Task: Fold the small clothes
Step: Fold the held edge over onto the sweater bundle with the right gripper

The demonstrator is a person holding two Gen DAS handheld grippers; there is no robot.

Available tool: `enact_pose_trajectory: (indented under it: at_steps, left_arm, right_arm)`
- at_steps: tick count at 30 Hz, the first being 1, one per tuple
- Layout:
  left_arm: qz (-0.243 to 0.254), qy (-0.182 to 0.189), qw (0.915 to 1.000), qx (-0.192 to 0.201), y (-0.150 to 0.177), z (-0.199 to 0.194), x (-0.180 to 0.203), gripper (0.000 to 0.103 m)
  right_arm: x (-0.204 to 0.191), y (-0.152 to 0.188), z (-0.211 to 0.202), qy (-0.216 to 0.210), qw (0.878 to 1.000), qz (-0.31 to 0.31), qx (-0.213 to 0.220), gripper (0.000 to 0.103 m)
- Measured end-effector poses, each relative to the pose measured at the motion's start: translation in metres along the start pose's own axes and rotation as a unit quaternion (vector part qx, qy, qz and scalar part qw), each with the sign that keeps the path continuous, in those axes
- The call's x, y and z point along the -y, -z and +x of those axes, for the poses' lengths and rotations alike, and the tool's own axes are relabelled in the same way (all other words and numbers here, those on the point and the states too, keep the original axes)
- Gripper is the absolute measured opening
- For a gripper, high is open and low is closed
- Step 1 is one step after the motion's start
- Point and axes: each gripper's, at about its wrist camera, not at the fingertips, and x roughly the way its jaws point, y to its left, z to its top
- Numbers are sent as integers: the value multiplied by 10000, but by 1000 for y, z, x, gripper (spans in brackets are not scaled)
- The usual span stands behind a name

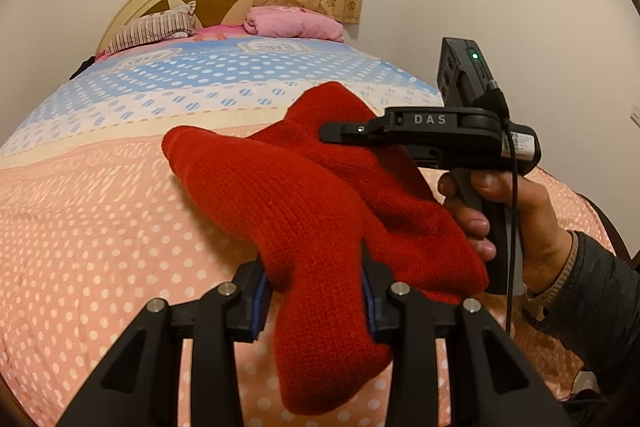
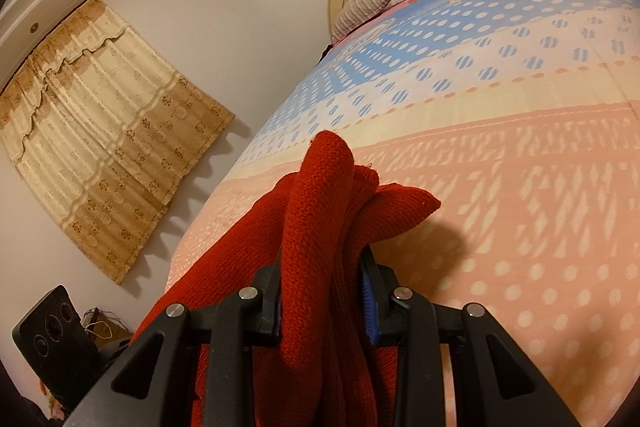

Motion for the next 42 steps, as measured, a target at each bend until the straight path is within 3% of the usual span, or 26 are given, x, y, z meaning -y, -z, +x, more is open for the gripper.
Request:
enact_pose_trajectory:
  at_steps: [22, 30, 35, 42]
  left_arm:
    - [-145, -445, 9989, -100, 34, -15, -24, 38]
    - [-162, -540, 9983, -127, 45, -19, -25, 38]
    - [-136, -651, 9977, -117, 50, -23, -26, 38]
    - [-164, -678, 9973, -234, 58, -18, -28, 38]
  right_arm:
    - [-37, 14, 55, -271, 9985, -171, -435, 30]
    - [-37, 14, 58, -365, 9982, -60, -472, 29]
    - [-54, 14, 66, -396, 9973, -295, -543, 29]
    - [-39, 14, 69, -376, 9977, -80, -565, 29]
